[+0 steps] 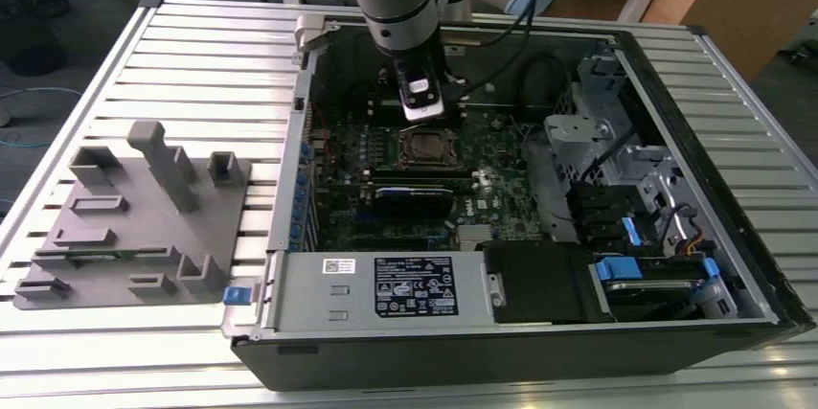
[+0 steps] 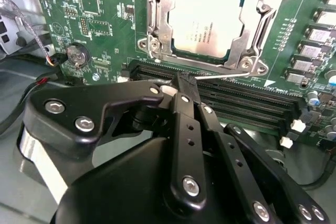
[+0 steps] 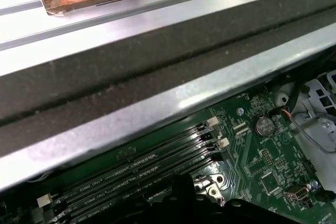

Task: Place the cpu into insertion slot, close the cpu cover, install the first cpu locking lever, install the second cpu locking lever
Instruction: 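Install the first cpu locking lever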

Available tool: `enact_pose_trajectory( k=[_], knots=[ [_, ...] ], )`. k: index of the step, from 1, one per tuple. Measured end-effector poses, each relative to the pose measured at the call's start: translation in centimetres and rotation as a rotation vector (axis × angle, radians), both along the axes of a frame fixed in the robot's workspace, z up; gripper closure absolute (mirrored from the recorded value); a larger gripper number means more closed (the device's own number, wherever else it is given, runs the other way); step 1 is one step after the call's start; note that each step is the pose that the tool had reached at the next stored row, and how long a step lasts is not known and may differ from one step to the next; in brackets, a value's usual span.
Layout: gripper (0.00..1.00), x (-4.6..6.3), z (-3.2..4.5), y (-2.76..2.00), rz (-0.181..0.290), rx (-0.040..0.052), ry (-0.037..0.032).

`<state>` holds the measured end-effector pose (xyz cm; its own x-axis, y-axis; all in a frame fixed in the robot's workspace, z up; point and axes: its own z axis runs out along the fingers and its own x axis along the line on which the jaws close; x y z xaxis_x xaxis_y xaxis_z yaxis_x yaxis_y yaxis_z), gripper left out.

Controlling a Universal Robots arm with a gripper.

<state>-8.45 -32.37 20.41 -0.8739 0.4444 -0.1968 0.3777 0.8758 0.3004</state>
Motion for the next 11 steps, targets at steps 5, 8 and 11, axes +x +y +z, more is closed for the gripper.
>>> enact_pose_trajectory(
  k=[5, 8, 11],
  knots=[
    [0.89, -0.08, 0.00, -0.01, 0.000, 0.0241, -0.0069],
    [0.89, -0.18, -0.07, -0.01, 0.001, 0.0250, -0.0094],
    [0.89, -0.22, -0.14, -0.03, 0.007, 0.0248, -0.0101]
  ],
)
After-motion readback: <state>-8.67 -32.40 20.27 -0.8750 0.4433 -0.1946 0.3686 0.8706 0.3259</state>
